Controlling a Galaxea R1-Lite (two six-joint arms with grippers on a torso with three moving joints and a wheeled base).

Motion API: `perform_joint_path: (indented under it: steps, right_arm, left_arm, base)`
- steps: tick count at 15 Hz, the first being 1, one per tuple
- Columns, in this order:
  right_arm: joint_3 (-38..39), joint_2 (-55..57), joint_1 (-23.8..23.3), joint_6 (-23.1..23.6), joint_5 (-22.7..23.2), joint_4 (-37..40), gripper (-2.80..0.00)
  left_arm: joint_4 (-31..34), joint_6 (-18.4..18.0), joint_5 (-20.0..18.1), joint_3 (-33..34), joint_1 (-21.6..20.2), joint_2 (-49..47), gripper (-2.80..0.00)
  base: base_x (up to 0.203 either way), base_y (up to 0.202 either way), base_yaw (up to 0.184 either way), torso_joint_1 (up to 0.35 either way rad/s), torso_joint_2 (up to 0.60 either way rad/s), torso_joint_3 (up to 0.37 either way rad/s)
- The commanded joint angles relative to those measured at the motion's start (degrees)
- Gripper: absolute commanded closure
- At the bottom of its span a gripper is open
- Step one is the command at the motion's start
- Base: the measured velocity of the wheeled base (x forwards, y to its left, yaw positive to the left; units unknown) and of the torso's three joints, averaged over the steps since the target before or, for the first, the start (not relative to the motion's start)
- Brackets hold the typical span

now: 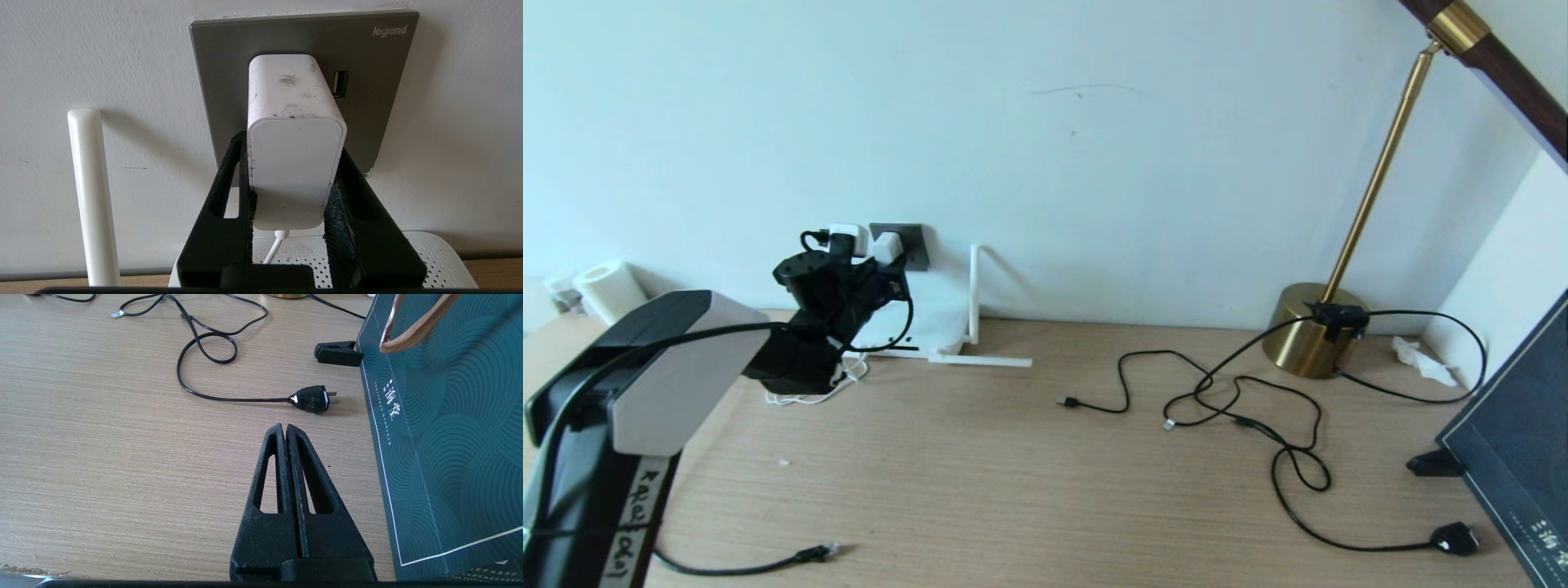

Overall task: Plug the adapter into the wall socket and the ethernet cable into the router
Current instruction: Plug plug into socket

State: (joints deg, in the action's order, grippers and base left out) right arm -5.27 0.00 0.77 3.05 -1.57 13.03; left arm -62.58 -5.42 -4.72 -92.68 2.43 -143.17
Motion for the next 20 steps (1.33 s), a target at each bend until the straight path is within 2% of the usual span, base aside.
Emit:
perform_joint_path:
  steps: [1, 7, 8, 17, 20]
  right_arm:
    - [0.0, 0.0, 0.0, 0.0, 0.0, 0.1, 0.0]
    - [0.0, 0.0, 0.0, 0.0, 0.0, 0.1, 0.0]
    - [0.0, 0.0, 0.0, 0.0, 0.0, 0.1, 0.0]
    - [0.0, 0.0, 0.0, 0.0, 0.0, 0.1, 0.0]
    - [0.0, 0.0, 0.0, 0.0, 0.0, 0.1, 0.0]
  left_arm:
    - [0.1, 0.0, 0.0, -0.7, 0.0, -0.2, 0.0]
    - [1.5, -0.2, -0.1, -1.8, 0.0, -0.2, 0.0]
    - [1.5, -0.2, -0.1, -1.8, 0.0, -0.1, -2.8]
    - [1.0, -0.4, 0.1, -0.5, 0.0, 1.6, -2.8]
    - [-0.4, -0.3, 0.1, 7.0, 0.0, 6.1, -2.8]
  base:
    - [0.0, 0.0, 0.0, 0.0, 0.0, 0.0]
    - [0.0, 0.0, 0.0, 0.0, 0.0, 0.0]
    - [0.0, 0.0, 0.0, 0.0, 0.0, 0.0]
    - [0.0, 0.0, 0.0, 0.0, 0.0, 0.0]
    - [0.0, 0.0, 0.0, 0.0, 0.0, 0.0]
